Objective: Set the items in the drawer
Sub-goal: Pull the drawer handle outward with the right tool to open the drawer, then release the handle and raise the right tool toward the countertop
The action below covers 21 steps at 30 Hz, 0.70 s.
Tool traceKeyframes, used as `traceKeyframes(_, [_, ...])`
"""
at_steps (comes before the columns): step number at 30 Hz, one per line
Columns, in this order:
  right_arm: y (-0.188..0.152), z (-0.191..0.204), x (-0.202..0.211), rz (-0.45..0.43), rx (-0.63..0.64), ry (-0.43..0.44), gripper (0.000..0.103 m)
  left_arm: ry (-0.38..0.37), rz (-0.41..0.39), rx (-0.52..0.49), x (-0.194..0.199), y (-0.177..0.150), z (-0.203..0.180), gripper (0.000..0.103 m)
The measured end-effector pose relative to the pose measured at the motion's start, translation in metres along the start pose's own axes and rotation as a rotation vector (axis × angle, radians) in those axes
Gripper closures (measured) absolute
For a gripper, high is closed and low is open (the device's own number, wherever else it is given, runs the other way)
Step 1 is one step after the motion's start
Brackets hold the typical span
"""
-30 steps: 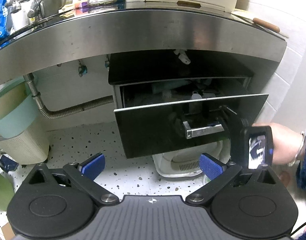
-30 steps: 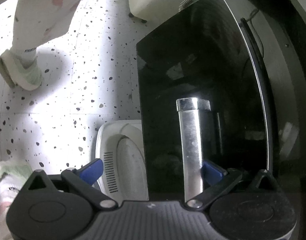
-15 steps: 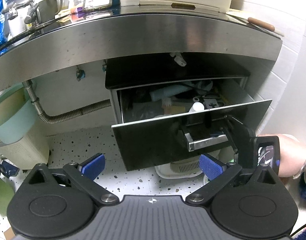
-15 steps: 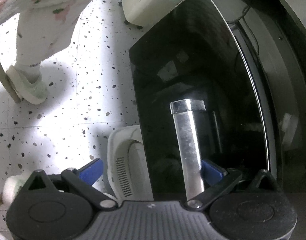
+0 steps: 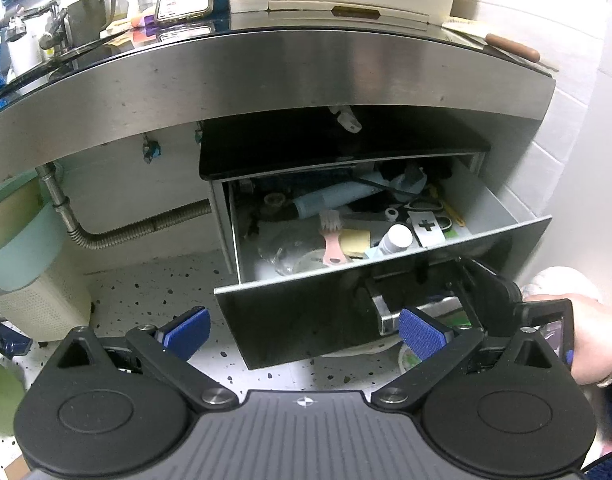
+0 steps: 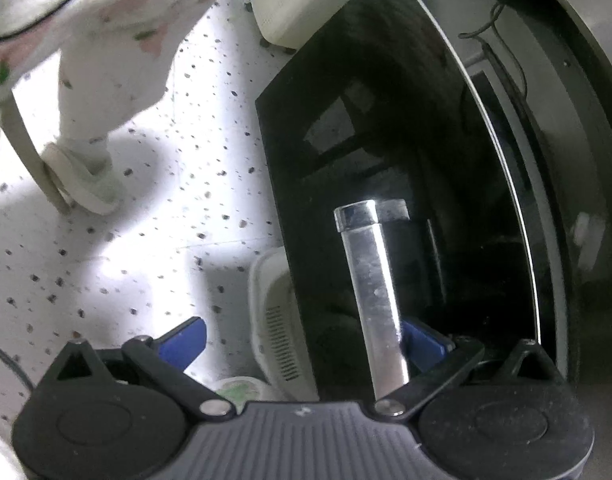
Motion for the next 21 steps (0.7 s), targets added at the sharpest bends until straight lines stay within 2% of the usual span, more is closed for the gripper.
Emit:
traceKeyframes(16, [0.001, 0.012, 0.029, -0.028, -0.154, 0.153, 0.0, -0.003, 0.004, -0.013, -0.001, -0.002, -0.005, 0.001])
traceKeyframes(21, [0.002, 0.011, 0.031, -0.033, -0.171, 0.168, 0.0, -0.009, 0.008, -0.016, -0.001, -0.003, -0.006, 0.001])
Point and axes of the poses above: each gripper's, at about its wrist camera, not at the fingertips, and x roughly against the way its jaws point, z to its left, y to its top, the point moved 6 cm from there along -x, roughly the way its jaws point, and after that the axes turned 6 degrees about y, right-handed, at the moved point
